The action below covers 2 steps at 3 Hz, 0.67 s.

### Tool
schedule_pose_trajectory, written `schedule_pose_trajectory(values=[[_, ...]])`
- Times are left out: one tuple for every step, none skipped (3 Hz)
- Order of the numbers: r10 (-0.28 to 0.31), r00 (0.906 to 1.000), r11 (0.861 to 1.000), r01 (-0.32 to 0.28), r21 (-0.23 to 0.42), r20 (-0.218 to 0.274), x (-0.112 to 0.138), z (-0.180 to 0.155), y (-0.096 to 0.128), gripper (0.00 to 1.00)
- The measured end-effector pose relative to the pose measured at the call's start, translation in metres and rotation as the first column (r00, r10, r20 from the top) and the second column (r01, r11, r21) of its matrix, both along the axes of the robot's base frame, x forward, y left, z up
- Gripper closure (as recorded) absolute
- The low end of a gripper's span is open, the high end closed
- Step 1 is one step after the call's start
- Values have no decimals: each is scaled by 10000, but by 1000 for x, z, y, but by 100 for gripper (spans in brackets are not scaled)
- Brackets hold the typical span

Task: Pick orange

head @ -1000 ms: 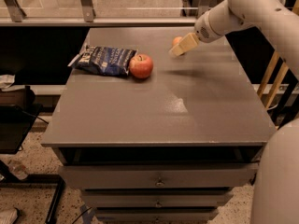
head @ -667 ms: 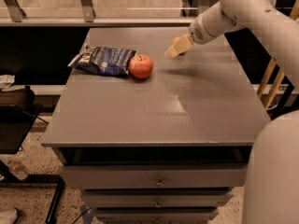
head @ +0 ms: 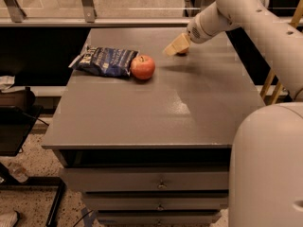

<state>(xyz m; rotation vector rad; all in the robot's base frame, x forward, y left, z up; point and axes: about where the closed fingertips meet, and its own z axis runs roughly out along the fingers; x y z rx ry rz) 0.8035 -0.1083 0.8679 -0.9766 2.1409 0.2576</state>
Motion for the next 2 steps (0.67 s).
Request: schedule_pose_trajectory(values=[[-121, 9998, 9999, 122, 73, -165, 7, -3, 2, 0], [-246, 9989, 9996, 251, 107, -410, 8, -9, 1, 18]])
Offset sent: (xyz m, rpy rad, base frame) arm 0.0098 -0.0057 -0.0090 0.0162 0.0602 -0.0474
